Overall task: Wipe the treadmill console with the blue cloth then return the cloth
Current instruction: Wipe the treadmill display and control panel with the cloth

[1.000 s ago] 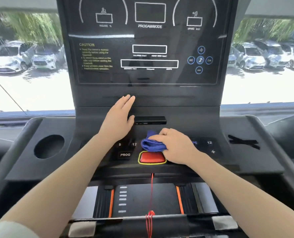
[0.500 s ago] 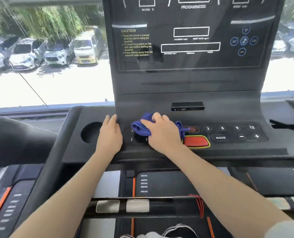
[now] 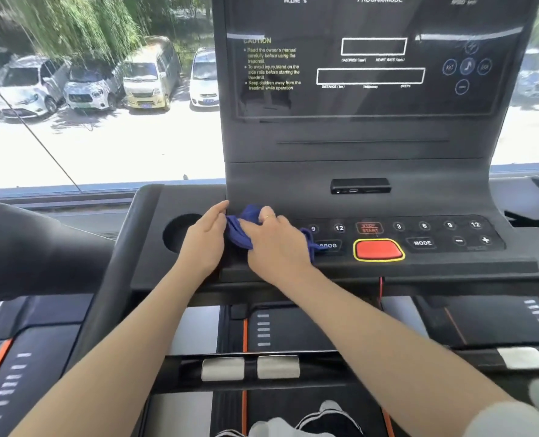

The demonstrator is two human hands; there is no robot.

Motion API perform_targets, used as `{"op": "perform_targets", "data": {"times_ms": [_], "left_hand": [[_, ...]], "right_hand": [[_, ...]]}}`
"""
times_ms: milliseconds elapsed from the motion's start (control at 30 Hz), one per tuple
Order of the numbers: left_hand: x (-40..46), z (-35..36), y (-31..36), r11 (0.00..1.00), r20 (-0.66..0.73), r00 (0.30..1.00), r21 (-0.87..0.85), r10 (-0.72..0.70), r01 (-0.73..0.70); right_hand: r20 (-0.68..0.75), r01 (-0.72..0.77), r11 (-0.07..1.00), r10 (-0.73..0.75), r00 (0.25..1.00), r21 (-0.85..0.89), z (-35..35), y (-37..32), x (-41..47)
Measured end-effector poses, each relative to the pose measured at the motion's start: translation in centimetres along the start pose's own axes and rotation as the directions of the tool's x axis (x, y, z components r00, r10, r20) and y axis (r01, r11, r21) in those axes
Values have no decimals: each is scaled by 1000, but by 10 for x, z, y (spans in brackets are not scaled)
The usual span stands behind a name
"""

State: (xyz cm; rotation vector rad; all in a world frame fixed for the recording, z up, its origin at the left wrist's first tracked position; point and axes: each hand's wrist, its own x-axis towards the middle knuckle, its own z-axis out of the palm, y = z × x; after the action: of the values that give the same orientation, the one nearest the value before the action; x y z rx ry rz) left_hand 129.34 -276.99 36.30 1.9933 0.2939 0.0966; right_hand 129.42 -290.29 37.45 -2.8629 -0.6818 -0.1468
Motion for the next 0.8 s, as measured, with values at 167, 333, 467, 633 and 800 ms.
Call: {"op": "perform_targets", "data": {"times_ms": [167,333,467,633,800], "left_hand": [[1,-4,-3,998,70,997,-59,-32,36],[-2,-2,1,973,151,983,-186,-109,136],[-3,-3,6,987,152,984,-116,-94,112],[-12,-2,10,966,212,977,247,29,-82],[-17,5,22,958,193,979,260,69,-119]], "right_hand": [[-41,-218,976,218,975,-6,-12,72,-3],[-159,-278,953,258,953,-123,8,-1,11],[-227,-11,995,-12,974,-100,19,-21,-9],[-349,252,937,-327,878,-243,25,41,-63],[-241,-268,944,219,945,-193,-2,52,-22]]}}
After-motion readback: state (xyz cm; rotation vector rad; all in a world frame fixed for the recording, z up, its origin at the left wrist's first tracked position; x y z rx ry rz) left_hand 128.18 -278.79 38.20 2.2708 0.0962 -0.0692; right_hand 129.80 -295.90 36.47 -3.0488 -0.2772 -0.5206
